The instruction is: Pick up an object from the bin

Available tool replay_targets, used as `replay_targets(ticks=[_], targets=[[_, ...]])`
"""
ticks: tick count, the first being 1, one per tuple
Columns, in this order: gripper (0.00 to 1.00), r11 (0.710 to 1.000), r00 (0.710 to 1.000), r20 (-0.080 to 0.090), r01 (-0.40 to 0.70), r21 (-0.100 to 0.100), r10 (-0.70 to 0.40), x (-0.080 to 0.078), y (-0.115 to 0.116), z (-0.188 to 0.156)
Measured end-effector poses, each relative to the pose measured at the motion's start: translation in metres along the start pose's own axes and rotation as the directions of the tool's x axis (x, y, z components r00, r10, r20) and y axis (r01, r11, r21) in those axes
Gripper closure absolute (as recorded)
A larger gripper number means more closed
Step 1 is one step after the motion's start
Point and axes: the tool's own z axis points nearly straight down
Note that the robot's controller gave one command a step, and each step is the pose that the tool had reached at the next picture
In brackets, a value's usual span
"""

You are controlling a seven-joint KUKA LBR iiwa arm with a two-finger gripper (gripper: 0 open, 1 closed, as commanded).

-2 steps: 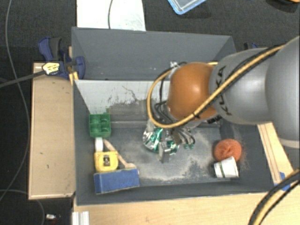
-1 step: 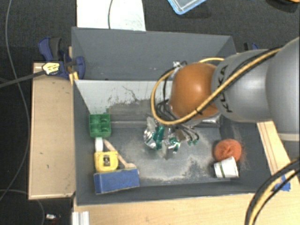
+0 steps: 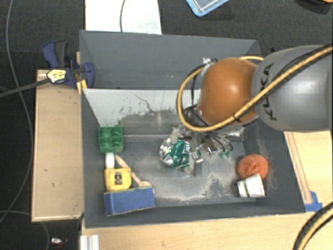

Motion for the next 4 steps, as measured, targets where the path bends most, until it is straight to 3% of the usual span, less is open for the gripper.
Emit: replay_targets(ticks=[1,2,3,4], targets=[[0.00,0.999,0.999,0.022,-0.039,0.002,0.039,0.002,-0.037,0.011],[0.00,1.000,1.000,0.008,-0.023,-0.001,0.023,0.004,-0.031,-0.034],[0.00,0.974,0.974,0.014,-0.228,-0.001,0.228,0.010,-0.032,0.014],[0.00,0.964,0.964,0.019,-0.266,-0.002,0.266,0.005,0.017,0.047]])
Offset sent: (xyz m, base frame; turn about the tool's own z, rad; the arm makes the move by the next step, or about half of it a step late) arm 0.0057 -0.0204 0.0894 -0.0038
